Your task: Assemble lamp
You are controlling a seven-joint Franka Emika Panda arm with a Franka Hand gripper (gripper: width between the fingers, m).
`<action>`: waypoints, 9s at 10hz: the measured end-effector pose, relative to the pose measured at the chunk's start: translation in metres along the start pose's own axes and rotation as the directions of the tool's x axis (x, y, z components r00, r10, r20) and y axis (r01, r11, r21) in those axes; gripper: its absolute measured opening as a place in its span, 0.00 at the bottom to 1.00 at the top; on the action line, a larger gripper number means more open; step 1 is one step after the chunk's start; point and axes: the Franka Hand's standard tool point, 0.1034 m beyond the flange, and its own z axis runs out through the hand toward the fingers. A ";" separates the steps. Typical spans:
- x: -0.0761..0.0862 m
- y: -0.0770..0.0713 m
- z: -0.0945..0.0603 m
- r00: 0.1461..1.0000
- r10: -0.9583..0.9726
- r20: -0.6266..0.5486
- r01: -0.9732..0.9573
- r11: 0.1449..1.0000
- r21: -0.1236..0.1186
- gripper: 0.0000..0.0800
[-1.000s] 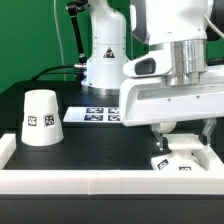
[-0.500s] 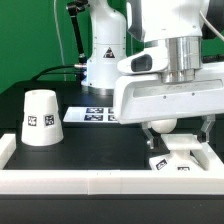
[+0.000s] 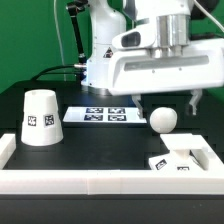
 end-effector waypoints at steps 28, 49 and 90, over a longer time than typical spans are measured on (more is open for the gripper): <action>-0.097 -0.016 0.014 0.893 0.328 0.307 -0.333 0.942 -0.039 0.87; -0.136 -0.022 0.057 0.453 0.244 0.858 -0.304 0.946 -0.109 0.87; 0.056 0.032 -0.047 0.906 -0.377 -0.191 0.367 0.926 -0.088 0.72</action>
Offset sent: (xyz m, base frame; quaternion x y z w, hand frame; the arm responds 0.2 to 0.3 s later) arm -0.0442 -0.0135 -0.0065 -0.0049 0.0223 0.0104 0.9997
